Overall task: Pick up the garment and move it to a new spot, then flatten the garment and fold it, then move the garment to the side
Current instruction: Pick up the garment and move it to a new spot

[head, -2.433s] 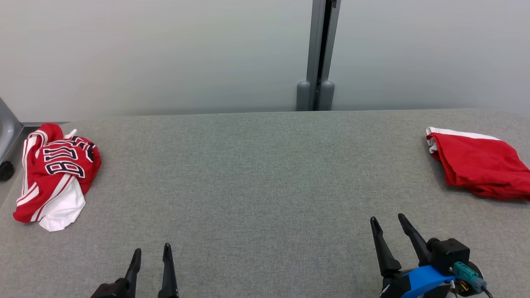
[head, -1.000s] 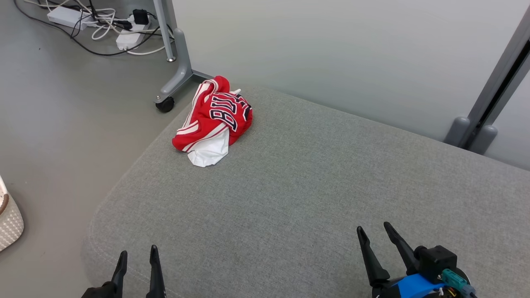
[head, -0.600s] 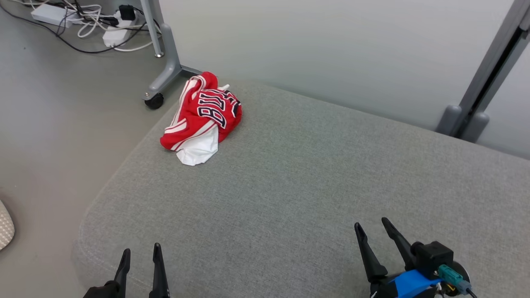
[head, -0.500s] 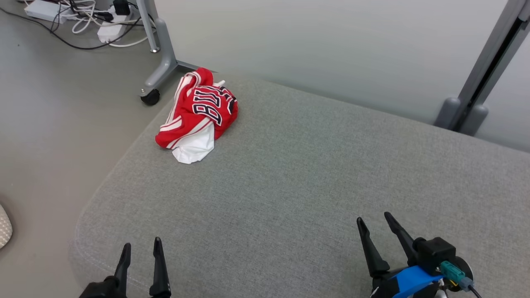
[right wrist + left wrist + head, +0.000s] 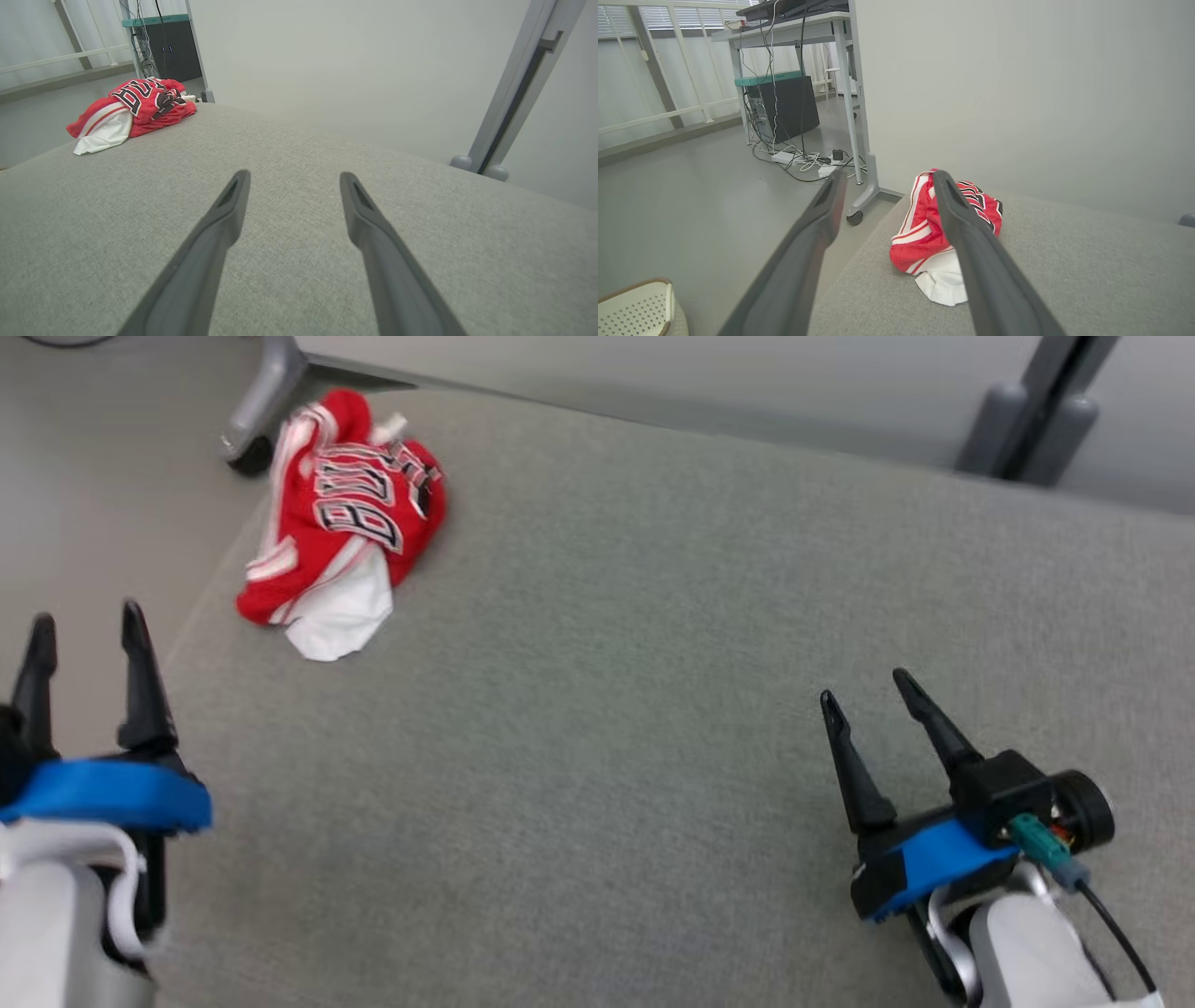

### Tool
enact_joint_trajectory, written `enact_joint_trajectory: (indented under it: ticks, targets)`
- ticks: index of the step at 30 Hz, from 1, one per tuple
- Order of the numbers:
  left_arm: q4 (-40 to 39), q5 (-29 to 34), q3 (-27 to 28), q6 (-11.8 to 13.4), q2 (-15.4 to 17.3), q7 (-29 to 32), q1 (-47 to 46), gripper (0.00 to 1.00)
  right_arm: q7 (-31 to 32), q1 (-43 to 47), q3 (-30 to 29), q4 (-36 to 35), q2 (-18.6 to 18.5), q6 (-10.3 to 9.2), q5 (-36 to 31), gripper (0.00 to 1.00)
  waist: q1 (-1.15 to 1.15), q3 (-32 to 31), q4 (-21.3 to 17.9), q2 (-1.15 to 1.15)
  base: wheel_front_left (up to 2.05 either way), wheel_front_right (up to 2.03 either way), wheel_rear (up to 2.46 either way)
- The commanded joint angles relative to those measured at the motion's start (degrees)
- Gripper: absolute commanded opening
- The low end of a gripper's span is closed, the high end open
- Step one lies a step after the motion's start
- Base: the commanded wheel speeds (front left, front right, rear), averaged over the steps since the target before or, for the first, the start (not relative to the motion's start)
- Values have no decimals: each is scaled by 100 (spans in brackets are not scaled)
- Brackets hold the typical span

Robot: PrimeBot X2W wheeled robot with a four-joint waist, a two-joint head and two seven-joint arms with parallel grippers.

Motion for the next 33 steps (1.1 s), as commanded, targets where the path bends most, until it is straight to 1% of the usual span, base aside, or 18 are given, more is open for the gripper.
enact_joint_trajectory:
  ticks: [1, 3, 7, 12, 15, 16, 17, 19, 20, 22, 25, 28, 30, 31, 32, 33]
  targets:
    - [241, -32, 20, -85, 136, 146, -366, 100, 92, -137, -13, -164, -19, 0, -125, 100, -1, 203, -80, 0, 0, 0, 0]
    - [571, -113, -1, -174, 213, 355, -718, 100, 204, -214, 31, -343, -14, 0, -214, 100, -1, 401, -210, 0, 0, 0, 0]
    - [1452, -318, -58, -466, 385, 784, -1341, 100, 450, -320, 112, -679, -18, 0, -434, 100, -1, 795, -486, 0, 0, 0, 0]
    - [2433, -286, -371, -729, 522, 870, -1952, 100, 689, -280, 55, -1089, -16, 0, -678, 100, -1, 1228, -745, 0, 0, 0, 0]
    - [2979, -370, -577, -842, 506, 896, -2257, 100, 790, -198, -18, -1291, -16, 0, -774, 100, -1, 1417, -835, 0, 0, 0, 0]
    - [2979, -370, -577, -842, 506, 896, -2257, 100, 790, -198, -18, -1291, -16, 0, -774, 100, -1, 1417, -835, 0, 0, 0, 0]
    - [3152, -378, -617, -845, 542, 873, -2357, 100, 802, -182, -34, -1349, -17, 0, -795, 100, -1, 1475, -864, 0, 0, 0, 0]
    - [3488, -219, -685, -808, 725, 667, -2580, 100, 836, -168, -48, -1478, -17, 0, -817, 100, -1, 1582, -914, 0, 0, 0, 0]
    - [3658, -157, -725, -780, 748, 586, -2661, 100, 845, -159, -50, -1525, -15, 0, -826, 100, -1, 1621, -933, 0, 0, 0, 0]
    - [3978, -96, -764, -767, 739, 481, -2818, 100, 860, -138, -55, -1610, -17, 0, -833, 100, -1, 1699, -966, 0, 0, 0, 0]
    - [4371, 58, -906, -770, 851, 381, -3069, 100, 866, -109, -63, -1652, -17, 0, -850, 100, -1, 1769, -999, 0, 0, 0, 0]
    - [4694, 69, -1006, -811, 797, 277, -3219, 100, 832, -103, -5, -1617, -16, 0, -797, 100, -1, 1780, -1058, 0, 0, 0, 0]
    - [4870, 121, -1079, -830, 833, 179, -3307, 100, 805, -96, 17, -1585, -17, 0, -715, 100, -1, 1755, -1099, 0, 0, 0, 0]
    - [4958, 126, -1096, -836, 841, 133, -3349, 45, 797, -89, 32, -1575, -17, 0, -685, 100, -1, 1734, -1120, 0, 0, 0, 0]
    - [5025, 122, -1105, -842, 840, 78, -3391, 21, 797, -87, 26, -1564, -17, 0, -677, 100, -1, 1715, -1139, 0, 0, 0, 0]
    - [5092, 136, -1129, -835, 854, 21, -3430, 0, 786, -91, 6, -1554, -17, 0, -684, 100, -1, 1699, -1155, 0, 0, 0, 0]
